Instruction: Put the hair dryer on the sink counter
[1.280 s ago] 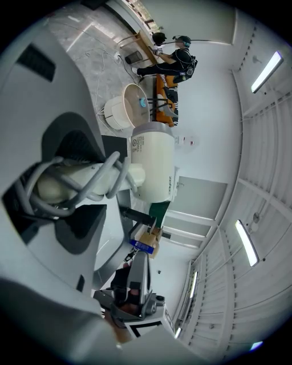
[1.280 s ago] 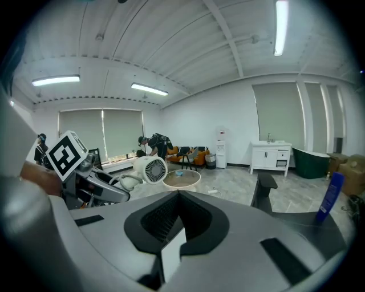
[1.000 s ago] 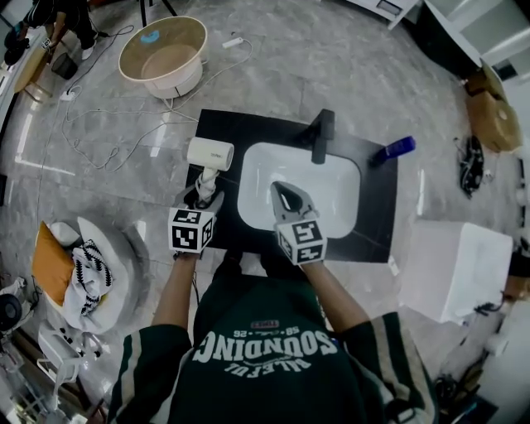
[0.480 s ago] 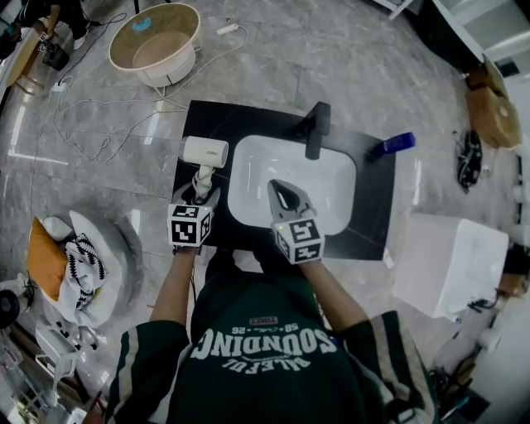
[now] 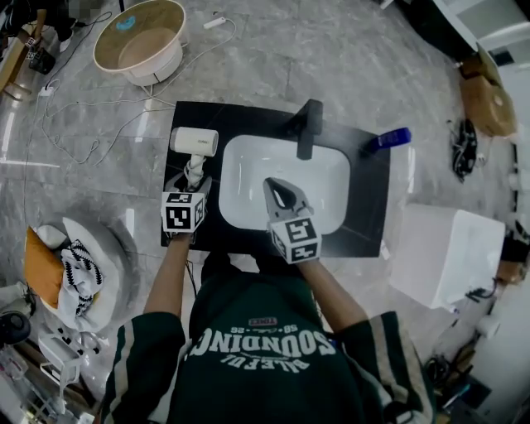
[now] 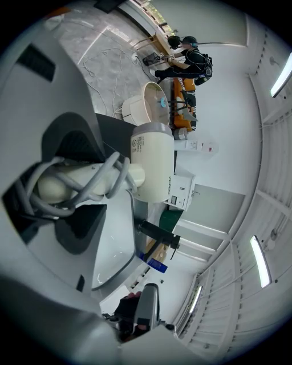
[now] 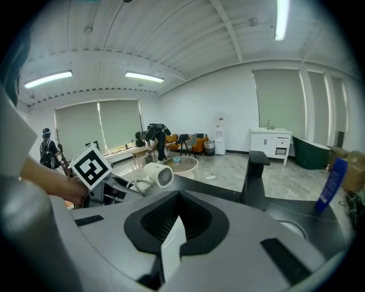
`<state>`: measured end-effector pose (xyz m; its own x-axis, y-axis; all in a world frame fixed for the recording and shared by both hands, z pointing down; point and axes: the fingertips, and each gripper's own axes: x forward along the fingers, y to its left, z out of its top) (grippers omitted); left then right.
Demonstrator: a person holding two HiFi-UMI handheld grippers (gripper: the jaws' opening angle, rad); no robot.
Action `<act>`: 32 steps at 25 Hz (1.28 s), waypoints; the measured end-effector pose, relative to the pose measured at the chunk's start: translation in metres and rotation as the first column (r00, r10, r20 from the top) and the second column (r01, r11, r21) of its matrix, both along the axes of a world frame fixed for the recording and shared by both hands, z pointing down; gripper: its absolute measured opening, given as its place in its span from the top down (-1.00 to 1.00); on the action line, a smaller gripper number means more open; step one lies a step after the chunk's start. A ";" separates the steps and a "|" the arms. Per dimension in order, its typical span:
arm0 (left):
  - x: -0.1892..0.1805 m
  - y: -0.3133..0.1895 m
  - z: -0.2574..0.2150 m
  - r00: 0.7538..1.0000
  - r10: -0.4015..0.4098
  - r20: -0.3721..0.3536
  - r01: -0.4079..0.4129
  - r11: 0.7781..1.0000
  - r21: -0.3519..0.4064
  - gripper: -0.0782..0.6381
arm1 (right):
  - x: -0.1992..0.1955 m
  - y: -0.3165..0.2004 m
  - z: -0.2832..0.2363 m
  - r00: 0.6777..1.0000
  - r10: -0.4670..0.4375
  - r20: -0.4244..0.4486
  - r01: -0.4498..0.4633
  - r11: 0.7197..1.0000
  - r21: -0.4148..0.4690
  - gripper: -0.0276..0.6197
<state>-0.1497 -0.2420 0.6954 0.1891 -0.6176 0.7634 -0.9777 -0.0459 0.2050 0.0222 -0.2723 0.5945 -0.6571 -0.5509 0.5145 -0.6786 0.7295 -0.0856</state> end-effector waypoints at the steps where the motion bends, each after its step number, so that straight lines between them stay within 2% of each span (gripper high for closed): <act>1: 0.000 -0.004 0.003 1.000 0.002 0.002 -0.002 1.000 -0.006 0.16 | -0.001 -0.001 -0.001 1.000 0.003 0.005 -0.003 1.000 -0.006 0.91; 19: -0.005 -0.041 0.058 1.000 -0.004 0.028 0.008 0.988 -0.156 0.16 | 0.037 -0.011 0.012 0.994 0.108 -0.034 -0.110 0.992 -0.065 0.91; 32: -0.003 -0.040 0.069 0.997 -0.003 0.082 0.018 0.984 -0.179 0.16 | 0.052 -0.014 0.015 0.994 0.111 -0.026 -0.112 0.991 -0.079 0.91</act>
